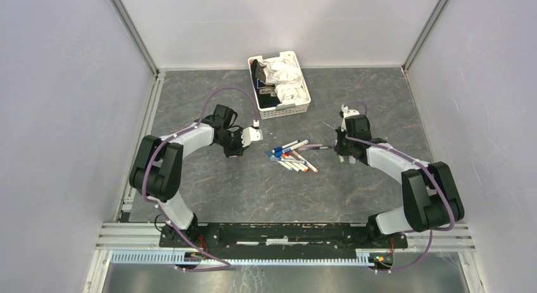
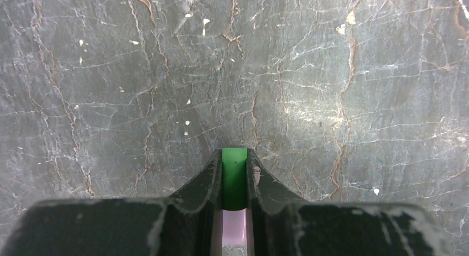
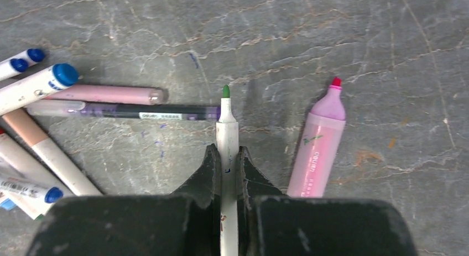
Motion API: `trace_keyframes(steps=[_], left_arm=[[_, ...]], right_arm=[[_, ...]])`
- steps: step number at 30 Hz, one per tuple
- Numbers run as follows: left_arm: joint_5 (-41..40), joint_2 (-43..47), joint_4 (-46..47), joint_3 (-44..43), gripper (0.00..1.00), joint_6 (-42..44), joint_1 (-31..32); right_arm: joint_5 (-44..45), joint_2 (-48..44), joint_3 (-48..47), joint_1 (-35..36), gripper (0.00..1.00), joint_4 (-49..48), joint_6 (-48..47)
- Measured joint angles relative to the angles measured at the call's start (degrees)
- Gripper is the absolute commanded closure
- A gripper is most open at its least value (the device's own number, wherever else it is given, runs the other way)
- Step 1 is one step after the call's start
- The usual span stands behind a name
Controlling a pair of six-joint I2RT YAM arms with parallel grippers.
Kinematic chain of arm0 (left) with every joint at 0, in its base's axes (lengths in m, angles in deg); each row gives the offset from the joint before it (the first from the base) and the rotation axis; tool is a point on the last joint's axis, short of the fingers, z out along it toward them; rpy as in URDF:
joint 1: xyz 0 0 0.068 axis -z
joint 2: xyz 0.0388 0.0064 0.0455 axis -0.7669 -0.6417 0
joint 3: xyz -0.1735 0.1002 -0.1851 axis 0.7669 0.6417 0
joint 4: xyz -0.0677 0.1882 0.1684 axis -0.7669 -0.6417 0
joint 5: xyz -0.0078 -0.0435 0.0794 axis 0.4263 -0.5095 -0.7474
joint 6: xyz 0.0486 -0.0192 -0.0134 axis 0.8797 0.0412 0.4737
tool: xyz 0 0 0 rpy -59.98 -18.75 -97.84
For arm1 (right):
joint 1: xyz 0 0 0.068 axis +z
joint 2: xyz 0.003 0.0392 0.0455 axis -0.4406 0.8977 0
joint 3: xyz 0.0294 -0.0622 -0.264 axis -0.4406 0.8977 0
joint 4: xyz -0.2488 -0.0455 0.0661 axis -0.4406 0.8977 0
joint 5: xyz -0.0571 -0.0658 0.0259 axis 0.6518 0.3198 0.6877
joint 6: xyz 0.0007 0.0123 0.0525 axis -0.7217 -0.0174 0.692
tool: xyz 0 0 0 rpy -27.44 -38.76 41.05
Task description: Open the pen caps
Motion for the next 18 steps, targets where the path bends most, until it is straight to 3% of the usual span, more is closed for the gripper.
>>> trace_keyframes(steps=[6,11,13,16,18], left_arm=[[-0.9,-0.7,0.3,0.3,0.54,-0.3,0.1],[-0.8,-0.7,-0.1,0.3,0.46,-0.4,0.1],[-0.6,-0.7,-0.4,0.3,0.39,-0.7,0.1],[-0.3,-0.4,-1.5,0.3,0.37,-1.6,0.1],[0.1,0.0,-2.8,0.1,0.24,-2.7,0.1]], right_arm=[[2.1,1.4,0.6,-1.4,0.98,-1.4,0.0],[2.3,3.7,0.8,-1.6,0.8,-2.4,-0.1],[2.4,3.9,0.8,-1.6,0.73,-2.8,-0.2],[2.1,4.3,0.7,-1.6,0.67,-3.7,-0.5],[2.0,4.3,0.7,-1.6,0.63,-3.9,-0.5]])
